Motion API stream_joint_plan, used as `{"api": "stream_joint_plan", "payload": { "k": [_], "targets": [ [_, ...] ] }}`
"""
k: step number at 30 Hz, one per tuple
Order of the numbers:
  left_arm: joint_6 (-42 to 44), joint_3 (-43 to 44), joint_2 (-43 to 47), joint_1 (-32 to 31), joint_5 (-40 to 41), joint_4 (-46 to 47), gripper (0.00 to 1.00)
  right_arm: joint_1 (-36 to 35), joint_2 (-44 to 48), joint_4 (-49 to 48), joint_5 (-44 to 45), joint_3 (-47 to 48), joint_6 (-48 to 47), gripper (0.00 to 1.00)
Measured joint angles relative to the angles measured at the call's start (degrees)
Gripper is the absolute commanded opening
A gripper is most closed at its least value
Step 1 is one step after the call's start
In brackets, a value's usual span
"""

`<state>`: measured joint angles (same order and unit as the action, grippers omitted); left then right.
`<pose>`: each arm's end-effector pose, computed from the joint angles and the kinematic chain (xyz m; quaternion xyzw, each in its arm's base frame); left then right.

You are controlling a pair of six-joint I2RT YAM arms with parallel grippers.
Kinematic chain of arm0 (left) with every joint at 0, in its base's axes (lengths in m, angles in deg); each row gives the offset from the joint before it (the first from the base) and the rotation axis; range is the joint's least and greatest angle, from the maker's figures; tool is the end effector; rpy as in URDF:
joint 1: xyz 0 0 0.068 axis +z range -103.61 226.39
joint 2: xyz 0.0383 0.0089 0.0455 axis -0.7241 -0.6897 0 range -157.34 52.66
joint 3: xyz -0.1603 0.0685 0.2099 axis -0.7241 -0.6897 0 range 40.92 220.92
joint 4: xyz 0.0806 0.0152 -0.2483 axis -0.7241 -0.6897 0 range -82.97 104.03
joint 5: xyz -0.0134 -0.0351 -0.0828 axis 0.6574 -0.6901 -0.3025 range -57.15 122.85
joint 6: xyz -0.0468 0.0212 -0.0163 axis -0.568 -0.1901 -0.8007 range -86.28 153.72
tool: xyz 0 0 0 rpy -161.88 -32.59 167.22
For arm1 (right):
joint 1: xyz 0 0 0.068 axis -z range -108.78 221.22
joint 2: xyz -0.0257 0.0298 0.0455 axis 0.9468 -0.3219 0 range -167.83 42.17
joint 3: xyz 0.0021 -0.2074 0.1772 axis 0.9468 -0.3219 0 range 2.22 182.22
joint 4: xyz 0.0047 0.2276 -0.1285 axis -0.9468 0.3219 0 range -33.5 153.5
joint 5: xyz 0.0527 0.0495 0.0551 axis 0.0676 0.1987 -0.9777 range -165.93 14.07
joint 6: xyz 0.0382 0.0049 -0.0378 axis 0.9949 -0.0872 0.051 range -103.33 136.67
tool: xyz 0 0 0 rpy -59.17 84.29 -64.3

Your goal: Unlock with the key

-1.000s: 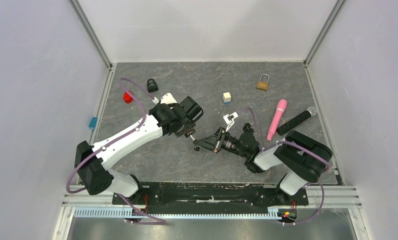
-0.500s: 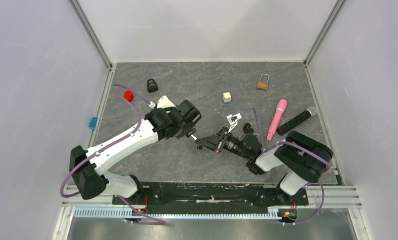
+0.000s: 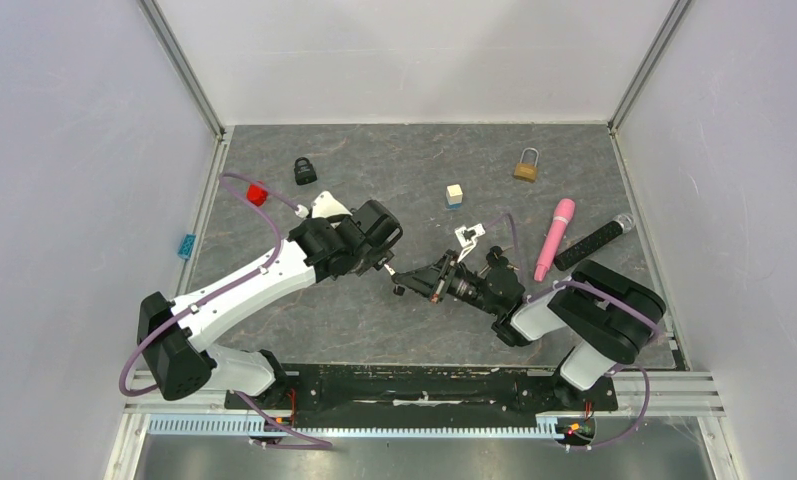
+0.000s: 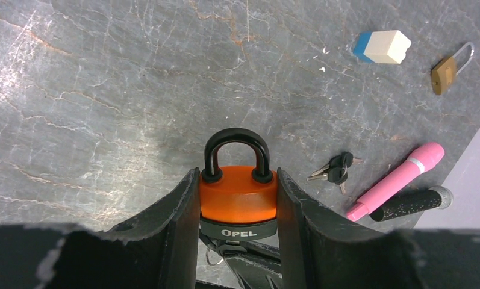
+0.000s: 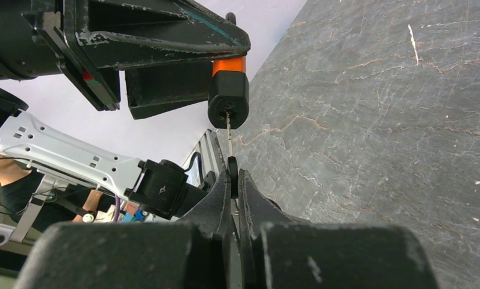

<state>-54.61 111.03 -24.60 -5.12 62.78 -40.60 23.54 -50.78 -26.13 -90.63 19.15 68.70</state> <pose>0.1769 -0.1939 0.3077 -0.3556 0.8691 -0.1352 0.3161 0.1674 0.1973 0.1664 -0.0705 0.6628 0.6210 0.4124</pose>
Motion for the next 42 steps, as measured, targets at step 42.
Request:
{"api": "stream_joint_plan", "payload": {
  "k": [42],
  "targets": [
    [5.3, 1.6, 4.6, -1.2, -1.6, 0.9, 0.02, 6.3, -4.6, -1.3, -6.9, 7.3, 2.7, 0.00]
  ]
}}
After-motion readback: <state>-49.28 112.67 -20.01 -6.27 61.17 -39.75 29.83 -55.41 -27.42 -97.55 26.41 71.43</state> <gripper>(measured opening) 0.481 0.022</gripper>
